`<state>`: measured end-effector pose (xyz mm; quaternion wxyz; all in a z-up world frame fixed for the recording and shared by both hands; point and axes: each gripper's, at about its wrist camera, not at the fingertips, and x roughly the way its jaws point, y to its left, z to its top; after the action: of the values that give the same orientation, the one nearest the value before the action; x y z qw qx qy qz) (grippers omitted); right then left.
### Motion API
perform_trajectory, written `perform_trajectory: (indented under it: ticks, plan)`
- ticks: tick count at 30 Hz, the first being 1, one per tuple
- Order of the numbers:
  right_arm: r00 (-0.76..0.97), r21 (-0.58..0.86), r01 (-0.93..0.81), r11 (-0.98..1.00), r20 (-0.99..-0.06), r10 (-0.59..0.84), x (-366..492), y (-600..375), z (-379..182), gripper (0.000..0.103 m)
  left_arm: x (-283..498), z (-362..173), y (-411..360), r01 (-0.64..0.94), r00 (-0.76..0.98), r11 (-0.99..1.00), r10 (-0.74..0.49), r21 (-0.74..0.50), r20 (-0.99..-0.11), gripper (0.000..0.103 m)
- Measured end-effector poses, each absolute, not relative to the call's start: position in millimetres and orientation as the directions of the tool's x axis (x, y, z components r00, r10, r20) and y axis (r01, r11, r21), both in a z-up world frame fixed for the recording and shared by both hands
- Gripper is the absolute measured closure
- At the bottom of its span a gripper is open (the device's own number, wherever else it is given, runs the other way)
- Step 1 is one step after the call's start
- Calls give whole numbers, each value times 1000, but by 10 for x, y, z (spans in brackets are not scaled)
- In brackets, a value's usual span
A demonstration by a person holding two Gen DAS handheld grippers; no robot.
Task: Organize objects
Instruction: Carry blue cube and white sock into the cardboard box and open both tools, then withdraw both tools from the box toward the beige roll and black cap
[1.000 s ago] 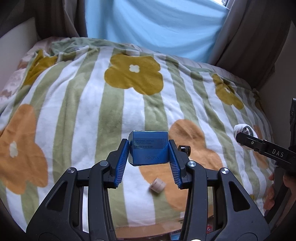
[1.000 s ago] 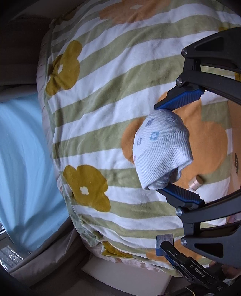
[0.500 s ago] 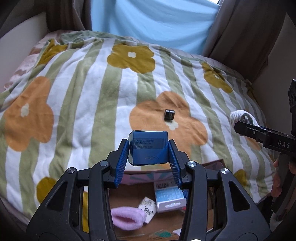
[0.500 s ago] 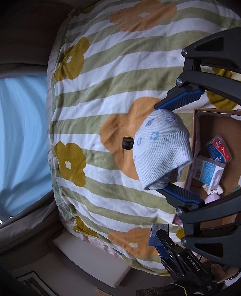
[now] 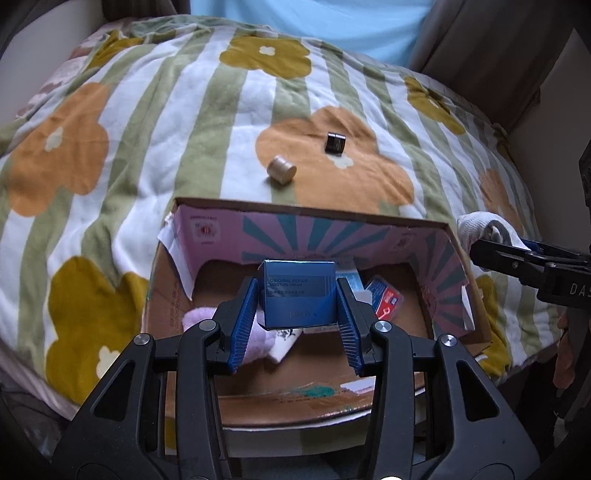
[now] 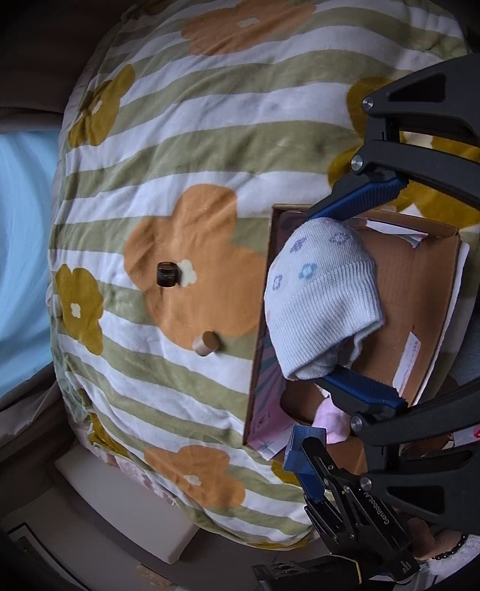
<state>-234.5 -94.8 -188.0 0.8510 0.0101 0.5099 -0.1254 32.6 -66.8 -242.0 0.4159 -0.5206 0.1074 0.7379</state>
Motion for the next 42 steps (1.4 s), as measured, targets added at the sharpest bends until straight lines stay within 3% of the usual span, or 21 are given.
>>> perform_trajectory:
  ticks: [7,25,28,29,31,32,35,42]
  plan:
    - [383,-116,224,968,-903,-197,-2499,-955,-2264,30,546,-2645,-744,-730,-75,-627,469,-272,-880,64]
    - [380,-90,221,971,-909,-170,-2532,-912,-2351,30,637,-2682,-731,-776,-64,-587,438,-231,-897,64]
    - [376,-71,212,975,-915,-148,-2500,-901,-2377,25,655,-2652,-710,-788,-31,-555,466,-266,-884,64]
    - [372,-63,212,975,-918,-140,-2488,-904,-2389,21,652,-2644,-706,-790,-28,-551,470,-269,-882,60]
    - [399,-51,222,974,-906,-139,-2493,-907,-2372,15,661,-2637,-676,-798,-22,-543,462,-263,-887,26]
    - [420,-38,221,975,-898,-131,-2504,-911,-2349,12,661,-2638,-663,-801,-23,-541,456,-256,-890,1]
    - [447,-31,220,975,-885,-129,-2509,-902,-2291,6,629,-2606,-680,-793,4,-530,489,-301,-872,0]
    - [456,-65,191,979,-878,-147,-2473,-842,-2250,6,507,-2538,-713,-780,8,-537,504,-321,-864,0]
